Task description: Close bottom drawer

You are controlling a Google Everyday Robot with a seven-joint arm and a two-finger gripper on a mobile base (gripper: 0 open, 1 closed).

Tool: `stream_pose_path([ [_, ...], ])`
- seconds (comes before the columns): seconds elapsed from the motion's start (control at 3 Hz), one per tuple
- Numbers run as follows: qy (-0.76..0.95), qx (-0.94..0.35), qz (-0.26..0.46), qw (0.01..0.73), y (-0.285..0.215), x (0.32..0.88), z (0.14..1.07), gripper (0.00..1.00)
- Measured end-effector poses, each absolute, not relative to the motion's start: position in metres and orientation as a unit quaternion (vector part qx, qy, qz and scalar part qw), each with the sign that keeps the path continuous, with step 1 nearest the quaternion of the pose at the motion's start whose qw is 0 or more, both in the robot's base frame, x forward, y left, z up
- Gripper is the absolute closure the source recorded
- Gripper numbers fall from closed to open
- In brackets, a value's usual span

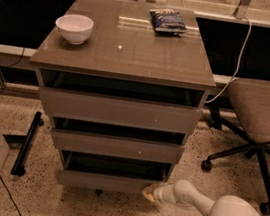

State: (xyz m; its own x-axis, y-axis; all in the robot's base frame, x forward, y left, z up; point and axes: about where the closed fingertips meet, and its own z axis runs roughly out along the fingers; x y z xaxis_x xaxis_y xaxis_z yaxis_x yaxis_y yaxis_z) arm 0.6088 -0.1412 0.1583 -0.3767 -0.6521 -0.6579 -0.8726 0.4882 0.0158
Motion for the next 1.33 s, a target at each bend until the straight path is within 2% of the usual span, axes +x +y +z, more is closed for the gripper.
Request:
stream_pose_path([
  [0.67, 0.787, -0.491, 0.113, 0.357, -0.145, 0.653, 0.183, 0.5],
  [1.33, 0.786, -0.492, 0.117, 0.355, -0.14, 0.651, 0.18, 0.04],
])
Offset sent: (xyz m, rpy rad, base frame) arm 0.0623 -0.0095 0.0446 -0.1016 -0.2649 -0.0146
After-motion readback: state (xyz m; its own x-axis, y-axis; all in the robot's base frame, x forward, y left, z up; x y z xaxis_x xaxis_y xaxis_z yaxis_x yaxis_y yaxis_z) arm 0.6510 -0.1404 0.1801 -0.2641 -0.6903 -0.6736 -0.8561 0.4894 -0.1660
